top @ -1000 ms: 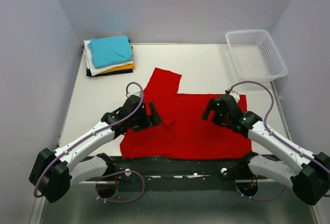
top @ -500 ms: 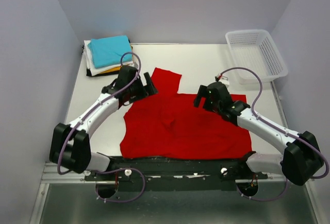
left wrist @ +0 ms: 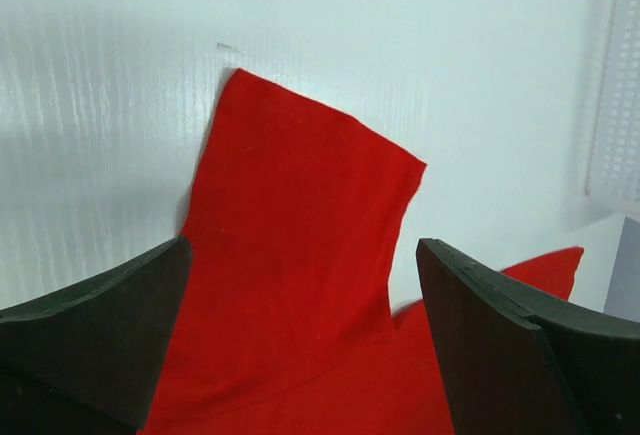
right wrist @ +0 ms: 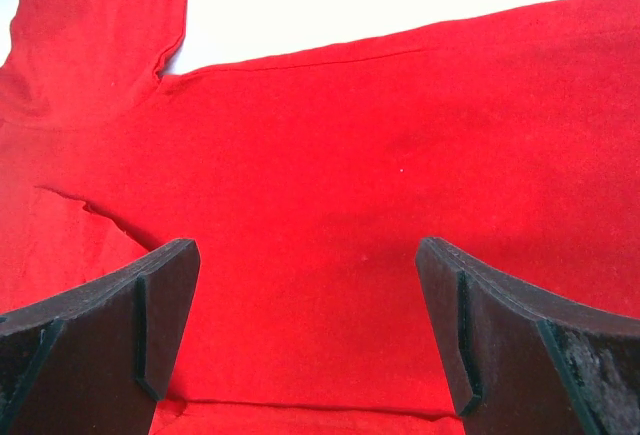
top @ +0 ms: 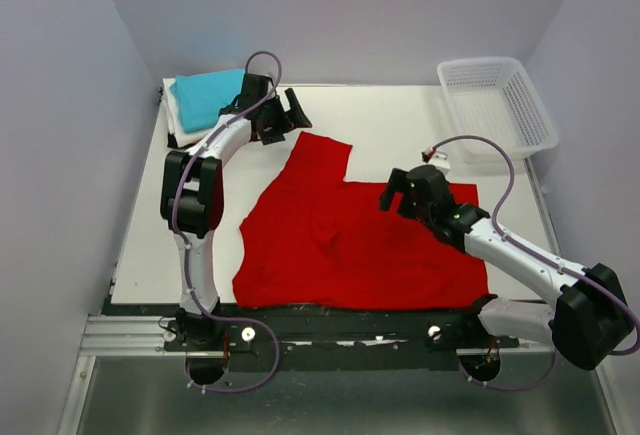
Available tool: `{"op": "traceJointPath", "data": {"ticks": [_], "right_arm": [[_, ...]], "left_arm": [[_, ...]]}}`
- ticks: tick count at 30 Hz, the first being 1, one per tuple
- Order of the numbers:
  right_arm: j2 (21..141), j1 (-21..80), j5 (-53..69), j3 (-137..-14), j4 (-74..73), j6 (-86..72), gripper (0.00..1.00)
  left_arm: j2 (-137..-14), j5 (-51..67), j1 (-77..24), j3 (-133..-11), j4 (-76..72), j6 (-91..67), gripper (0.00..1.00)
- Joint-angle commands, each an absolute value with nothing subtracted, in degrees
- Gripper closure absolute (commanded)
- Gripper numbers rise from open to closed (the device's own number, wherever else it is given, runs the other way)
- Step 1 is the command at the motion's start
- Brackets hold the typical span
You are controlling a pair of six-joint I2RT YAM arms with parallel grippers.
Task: Fold and stack the t-shirts
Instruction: Grab the side of the flattened tshirt furthest away from the robot with both arms
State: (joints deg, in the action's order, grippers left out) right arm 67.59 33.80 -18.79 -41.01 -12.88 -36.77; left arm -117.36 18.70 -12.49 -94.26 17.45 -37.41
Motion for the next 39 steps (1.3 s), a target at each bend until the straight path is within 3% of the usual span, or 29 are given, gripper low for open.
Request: {"op": "traceJointPath", "data": {"ticks": [1, 7, 23, 28, 39], "right_arm": [[66.2, 33.9, -19.7, -39.8, -12.4, -37.0, 0.0], [64.0, 34.0, -21.5, -39.0, -13.5, -37.9, 0.0], [59.5, 34.0, -20.1, -37.5, -15.1, -39.8, 0.0], [59.2, 34.0, -19.7, -37.4, -15.9, -39.6, 0.0], [57.7, 33.9, -20.9, -37.3, -16.5, -39.1, 0.0]], "left_arm": [[-124.8, 20.7, -12.5, -104.4, 23.2, -40.4, 0.01], [-133.4, 22.1, -12.5, -114.0, 29.2, -45.1, 0.01], [-129.5, 25.8, -12.5, -105.2, 32.8, -48.3, 0.01], [-123.7, 19.5, -12.9, -99.8, 36.2, -46.3, 0.02], [-126.8, 20.8, -15.2, -102.1, 41.9, -42.8, 0.01]]}}
